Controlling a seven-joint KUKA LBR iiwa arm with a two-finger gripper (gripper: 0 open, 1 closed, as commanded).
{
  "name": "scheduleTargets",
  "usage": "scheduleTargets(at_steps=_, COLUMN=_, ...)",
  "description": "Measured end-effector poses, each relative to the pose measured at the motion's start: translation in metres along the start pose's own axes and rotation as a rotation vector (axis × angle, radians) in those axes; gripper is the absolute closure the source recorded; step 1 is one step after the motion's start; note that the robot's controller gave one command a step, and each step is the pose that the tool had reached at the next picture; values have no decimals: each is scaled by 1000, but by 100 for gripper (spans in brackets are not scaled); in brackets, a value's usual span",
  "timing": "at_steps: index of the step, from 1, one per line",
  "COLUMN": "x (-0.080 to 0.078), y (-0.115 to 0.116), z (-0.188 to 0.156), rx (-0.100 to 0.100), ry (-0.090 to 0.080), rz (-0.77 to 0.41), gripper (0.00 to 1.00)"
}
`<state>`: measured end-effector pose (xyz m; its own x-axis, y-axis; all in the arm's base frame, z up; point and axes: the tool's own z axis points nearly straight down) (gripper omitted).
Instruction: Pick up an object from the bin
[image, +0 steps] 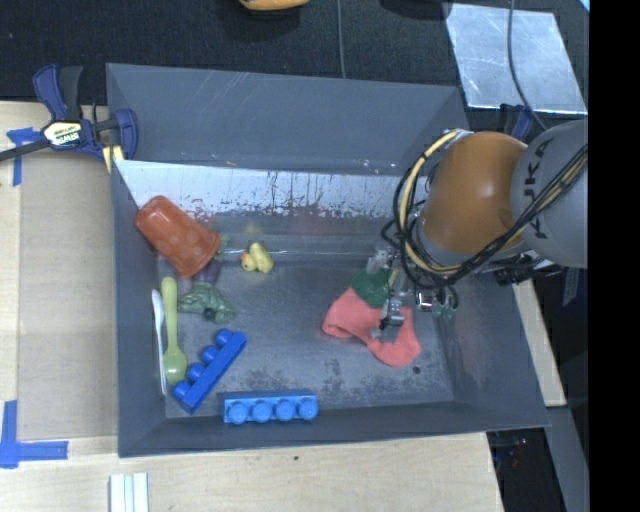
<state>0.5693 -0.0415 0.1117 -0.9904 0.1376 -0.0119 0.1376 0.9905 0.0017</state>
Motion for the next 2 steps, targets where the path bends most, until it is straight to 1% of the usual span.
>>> scheduleTargets(at_steps=1, x=-1, y=-20, z=37, rx=-5, ry=-14, rz=57, gripper=0)
scheduleTargets(at_steps=2, x=31, y=-43, z=39, rx=-2, ry=-15, rz=198, gripper=100)
